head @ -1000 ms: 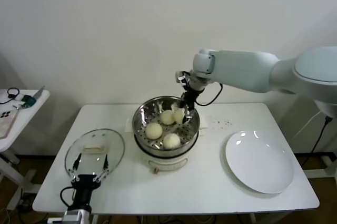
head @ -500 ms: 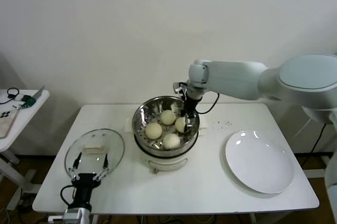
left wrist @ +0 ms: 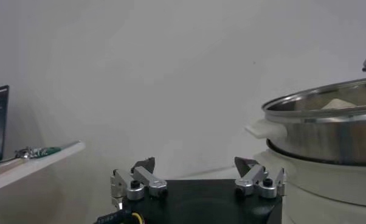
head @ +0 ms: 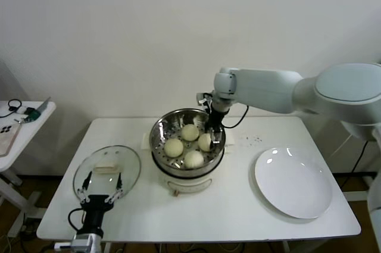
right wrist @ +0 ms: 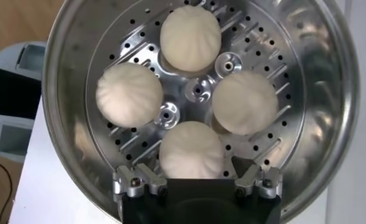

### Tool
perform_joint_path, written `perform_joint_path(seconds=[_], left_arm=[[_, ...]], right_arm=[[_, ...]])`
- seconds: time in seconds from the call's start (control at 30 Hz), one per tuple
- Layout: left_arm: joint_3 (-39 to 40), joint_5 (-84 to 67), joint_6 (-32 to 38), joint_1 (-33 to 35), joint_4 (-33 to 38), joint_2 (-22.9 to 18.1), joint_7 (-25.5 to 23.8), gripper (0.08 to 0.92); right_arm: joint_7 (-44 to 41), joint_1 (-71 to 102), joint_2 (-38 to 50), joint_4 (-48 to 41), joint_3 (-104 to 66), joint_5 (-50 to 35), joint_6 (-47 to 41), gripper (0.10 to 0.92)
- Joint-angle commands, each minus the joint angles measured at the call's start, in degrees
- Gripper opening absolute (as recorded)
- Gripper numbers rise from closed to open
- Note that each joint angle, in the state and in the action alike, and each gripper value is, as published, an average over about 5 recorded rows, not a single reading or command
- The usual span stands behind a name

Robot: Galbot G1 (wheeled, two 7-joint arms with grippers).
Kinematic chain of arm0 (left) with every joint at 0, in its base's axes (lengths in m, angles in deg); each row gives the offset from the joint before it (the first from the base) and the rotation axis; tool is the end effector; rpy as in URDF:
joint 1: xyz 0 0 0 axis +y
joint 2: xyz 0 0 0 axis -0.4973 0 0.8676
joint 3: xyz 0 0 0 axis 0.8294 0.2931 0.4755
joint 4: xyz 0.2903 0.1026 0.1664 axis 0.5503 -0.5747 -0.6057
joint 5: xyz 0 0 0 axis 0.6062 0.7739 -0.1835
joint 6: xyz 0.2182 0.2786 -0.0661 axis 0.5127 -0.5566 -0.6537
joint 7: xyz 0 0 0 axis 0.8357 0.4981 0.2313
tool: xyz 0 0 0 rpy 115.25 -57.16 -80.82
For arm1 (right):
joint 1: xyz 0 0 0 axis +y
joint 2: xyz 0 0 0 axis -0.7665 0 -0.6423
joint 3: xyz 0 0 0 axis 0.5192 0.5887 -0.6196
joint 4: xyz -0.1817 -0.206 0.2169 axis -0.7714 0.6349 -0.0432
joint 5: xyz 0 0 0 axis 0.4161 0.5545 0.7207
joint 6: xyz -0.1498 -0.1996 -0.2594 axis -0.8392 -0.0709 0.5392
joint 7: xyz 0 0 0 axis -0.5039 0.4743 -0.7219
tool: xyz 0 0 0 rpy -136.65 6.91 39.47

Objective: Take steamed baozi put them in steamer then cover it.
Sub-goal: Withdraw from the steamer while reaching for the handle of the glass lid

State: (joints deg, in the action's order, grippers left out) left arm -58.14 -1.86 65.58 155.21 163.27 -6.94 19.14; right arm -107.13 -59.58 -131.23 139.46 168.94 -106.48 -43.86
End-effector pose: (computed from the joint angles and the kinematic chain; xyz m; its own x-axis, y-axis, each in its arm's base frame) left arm 0.1530 0.0654 -0.3535 -0.9934 -0.1040 0.0483 -0.0902 0.9686 0.2315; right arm 0.6159 0.0956 -0.0913 -0.0158 -0.1858 0.9825 -0.9887 -0.1433 -0.0430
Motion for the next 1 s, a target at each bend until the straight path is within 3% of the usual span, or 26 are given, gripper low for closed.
perform_joint_path(seconds=[0.03,0.2,0.43,0.77,1.0], left_arm=[[-0.09,0.07,-0.07,0.00,0.14,0.18,0.12,0.823],[-0.27,0.12,-0.16,-0.25,0.17,0.26,0.32,0.823],[-0.91,2.11,0.81,-0.52,0.62,0.19,0.62,0.823],[-1.48,1.25,0.82,-0.49,1.82,-0.23,-3.90,0.823],[-1.87,1.92,-0.09,-0.32,2.58,-0.58,-5.49,0.823]], right_arm=[[0.19,-1.78,3.16,1.26,-3.54,-1.19,0.94,0.823],[3.39,-2.66,8.86,3.52,-9.04,-1.94,3.21,0.823],[18.31,1.82,20.04,8.92,-18.11,-1.96,13.96,0.823],[37.88,21.90,35.97,21.01,-40.53,3.06,20.30,0.823],[48.36,43.87,42.04,27.47,-63.16,7.22,22.65,0.823]])
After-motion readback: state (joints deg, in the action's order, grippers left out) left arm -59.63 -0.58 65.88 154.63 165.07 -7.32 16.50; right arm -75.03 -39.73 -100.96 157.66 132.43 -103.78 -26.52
